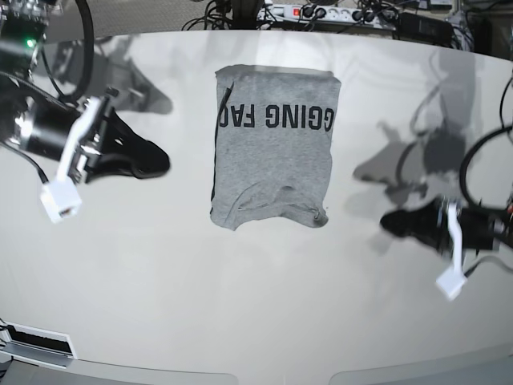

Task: Layout the t-shirt on the table in an organized manner, then fold the t-shirt properly

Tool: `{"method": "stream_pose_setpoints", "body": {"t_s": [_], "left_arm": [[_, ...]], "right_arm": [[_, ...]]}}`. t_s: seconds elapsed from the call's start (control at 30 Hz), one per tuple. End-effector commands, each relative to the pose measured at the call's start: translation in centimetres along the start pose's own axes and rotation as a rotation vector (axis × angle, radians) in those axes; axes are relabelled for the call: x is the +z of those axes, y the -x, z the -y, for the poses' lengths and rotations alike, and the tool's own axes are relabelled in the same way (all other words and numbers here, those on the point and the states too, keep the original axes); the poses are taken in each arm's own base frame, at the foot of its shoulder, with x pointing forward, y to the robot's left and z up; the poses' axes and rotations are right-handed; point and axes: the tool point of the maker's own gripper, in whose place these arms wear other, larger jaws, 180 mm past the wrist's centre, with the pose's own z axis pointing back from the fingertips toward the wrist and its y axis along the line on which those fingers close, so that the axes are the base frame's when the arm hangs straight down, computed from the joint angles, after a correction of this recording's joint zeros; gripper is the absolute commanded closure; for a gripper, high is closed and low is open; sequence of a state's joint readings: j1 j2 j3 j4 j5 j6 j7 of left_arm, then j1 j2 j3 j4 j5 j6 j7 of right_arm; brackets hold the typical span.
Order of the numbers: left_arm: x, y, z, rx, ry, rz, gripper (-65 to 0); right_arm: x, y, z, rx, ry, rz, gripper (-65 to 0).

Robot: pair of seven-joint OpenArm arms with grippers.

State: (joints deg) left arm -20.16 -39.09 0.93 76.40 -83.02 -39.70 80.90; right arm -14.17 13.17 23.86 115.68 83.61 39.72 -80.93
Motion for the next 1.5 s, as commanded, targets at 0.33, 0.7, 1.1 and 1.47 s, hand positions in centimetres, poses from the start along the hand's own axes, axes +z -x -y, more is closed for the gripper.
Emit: {"method": "stream_pose_setpoints", "body": {"t_s": [0.33, 0.7, 1.1, 1.47], "left_arm": [[3.3, 5.8, 10.6, -0.179, -0.012, 0.001, 0.0], [5.8, 18.5, 20.6, 0.087, 0.053, -0.291, 0.0], [5.9, 32.3, 30.0, 0.543, 0.136, -0.565, 0.0], [-0.9, 43.1, 27.1, 0.628, 0.034, -0.711, 0.0]], "right_arm": [[7.4, 6.5, -1.2, -0.146, 0.217, -0.107, 0.0], [13.3, 15.1, -7.3, -0.427, 0.309, -0.341, 0.0], [17.3, 28.2, -11.9, -0.939, 0.221, -0.577, 0.0], [17.1, 41.8, -11.5, -0.966, 0.262, -0.970, 0.0]]}}
